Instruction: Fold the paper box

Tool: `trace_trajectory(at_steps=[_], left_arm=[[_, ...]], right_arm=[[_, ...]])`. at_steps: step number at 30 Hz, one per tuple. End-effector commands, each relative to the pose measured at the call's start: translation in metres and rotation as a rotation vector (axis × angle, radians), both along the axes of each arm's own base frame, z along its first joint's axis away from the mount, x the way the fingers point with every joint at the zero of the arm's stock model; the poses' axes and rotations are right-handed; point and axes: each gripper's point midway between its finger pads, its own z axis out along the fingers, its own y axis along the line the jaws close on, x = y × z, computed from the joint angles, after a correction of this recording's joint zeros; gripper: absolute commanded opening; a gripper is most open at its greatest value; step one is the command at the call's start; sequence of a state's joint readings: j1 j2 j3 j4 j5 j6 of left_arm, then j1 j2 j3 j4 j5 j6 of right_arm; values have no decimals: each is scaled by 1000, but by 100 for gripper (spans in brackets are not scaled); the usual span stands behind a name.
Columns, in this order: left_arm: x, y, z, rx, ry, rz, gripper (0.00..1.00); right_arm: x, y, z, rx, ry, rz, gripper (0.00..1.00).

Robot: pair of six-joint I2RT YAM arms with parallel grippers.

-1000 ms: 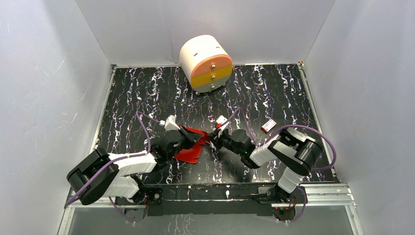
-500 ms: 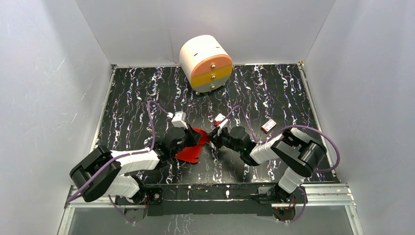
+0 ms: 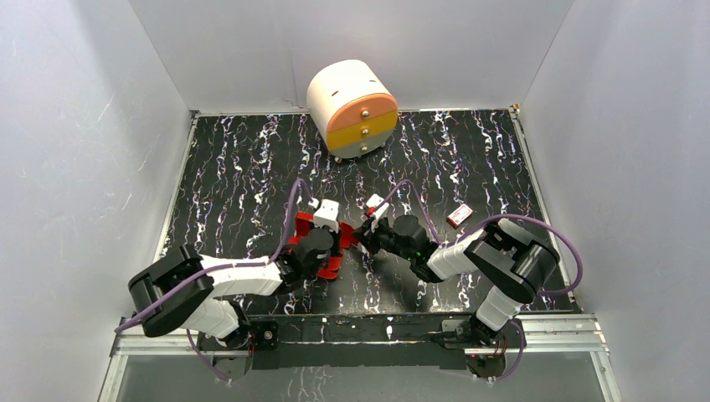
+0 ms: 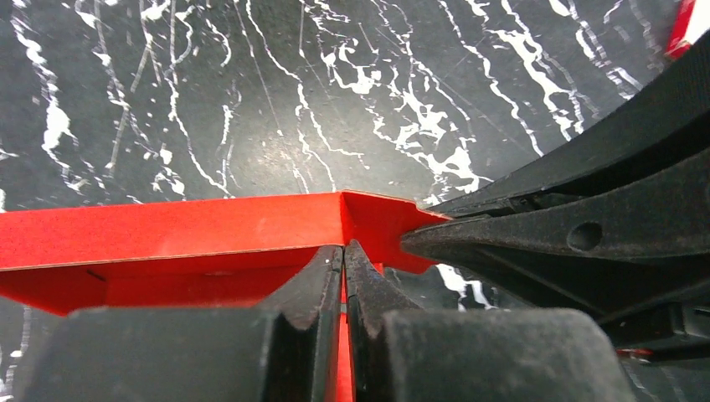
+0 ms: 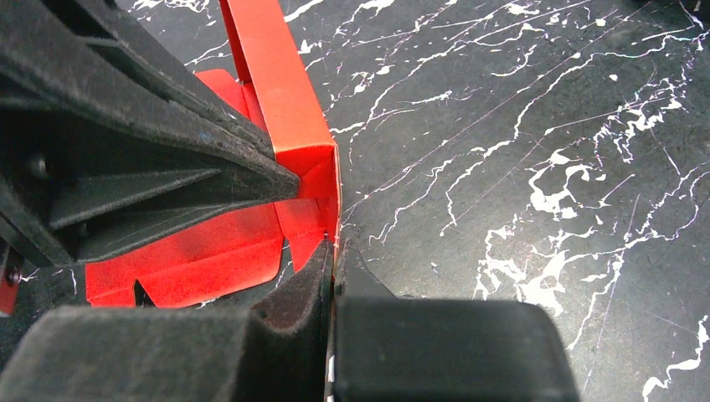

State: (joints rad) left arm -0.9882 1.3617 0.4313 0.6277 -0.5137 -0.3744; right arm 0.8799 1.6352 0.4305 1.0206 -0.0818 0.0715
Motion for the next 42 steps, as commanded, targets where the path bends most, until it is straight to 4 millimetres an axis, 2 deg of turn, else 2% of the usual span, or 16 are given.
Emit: trace_trajectory(at_steps=[1,6,10,20,24,28,31,42], left_arm=[[4,20,-8,263,-106,51,3],[-5,12,-7,329,-170,46,4],[-8,11,-3,301,-172,43,10],[-29,8,9,125,-127,-31,38],[-38,16,1,119,-82,-46,48],[-46,13,-7,93,-32,-67,53],[-46,8,-12,77,-14,-61,56],[-26,-1,-27,136,-52,45,74]], right_arm=[[1,14,26,57,-52,43,0],[1,14,26,56,-56,47,0],[1,13,28,56,-61,41,0],[5,9,32,52,-73,13,0],[5,8,32,47,-72,7,0],[6,8,30,45,-69,6,0],[6,8,30,49,-65,2,0],[5,9,29,57,-49,0,0]])
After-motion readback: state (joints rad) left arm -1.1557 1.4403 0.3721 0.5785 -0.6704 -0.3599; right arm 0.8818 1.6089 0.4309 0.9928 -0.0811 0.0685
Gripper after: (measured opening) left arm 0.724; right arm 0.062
